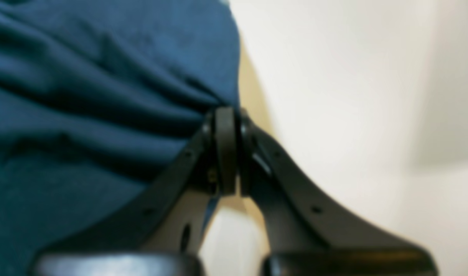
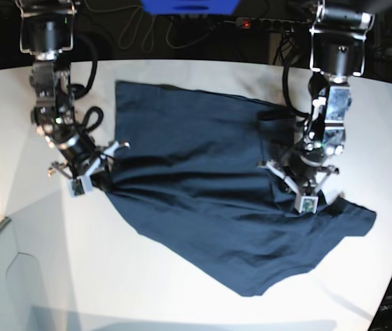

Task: Layout the t-shirt on the table in an organized manner, then fold the t-shirt properly
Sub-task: 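Lift the shirt with both grippers and pull it toward the robot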

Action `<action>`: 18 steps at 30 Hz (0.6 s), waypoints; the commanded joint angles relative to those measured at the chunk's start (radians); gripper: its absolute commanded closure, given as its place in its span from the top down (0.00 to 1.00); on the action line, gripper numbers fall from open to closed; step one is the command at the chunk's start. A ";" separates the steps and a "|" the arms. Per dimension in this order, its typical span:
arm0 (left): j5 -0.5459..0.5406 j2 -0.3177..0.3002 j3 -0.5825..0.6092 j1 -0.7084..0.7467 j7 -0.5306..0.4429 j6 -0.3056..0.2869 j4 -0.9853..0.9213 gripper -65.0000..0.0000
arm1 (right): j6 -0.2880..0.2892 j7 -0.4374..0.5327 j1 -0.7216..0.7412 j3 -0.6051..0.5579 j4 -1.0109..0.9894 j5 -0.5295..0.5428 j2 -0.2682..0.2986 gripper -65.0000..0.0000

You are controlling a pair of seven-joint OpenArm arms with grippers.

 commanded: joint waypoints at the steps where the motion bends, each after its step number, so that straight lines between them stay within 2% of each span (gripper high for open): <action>1: -0.003 -0.008 0.008 -0.034 -0.020 0.001 0.016 0.00 | 0.006 0.028 -0.031 0.006 0.044 0.015 -0.020 0.00; 4: -0.003 -0.018 0.015 -0.052 -0.020 0.001 0.020 0.00 | 0.006 0.028 -0.128 0.001 0.116 0.015 -0.080 0.00; 7: -0.003 -0.061 -0.009 -0.058 -0.020 0.001 0.025 0.00 | 0.006 0.028 -0.200 -0.015 0.162 0.015 -0.180 0.00; 11: -0.013 -0.115 -0.127 -0.049 -0.020 -0.005 0.027 0.00 | 0.006 0.028 -0.240 -0.121 0.167 0.015 -0.287 0.00; 14: -0.013 -0.136 -0.258 -0.003 -0.014 -0.006 0.068 0.00 | 0.004 0.028 -0.243 -0.249 0.167 0.015 -0.301 0.00; 18: -0.014 -0.133 -0.367 0.094 -0.011 -0.008 0.211 0.00 | -0.011 0.028 -0.200 -0.413 0.168 0.013 -0.301 0.00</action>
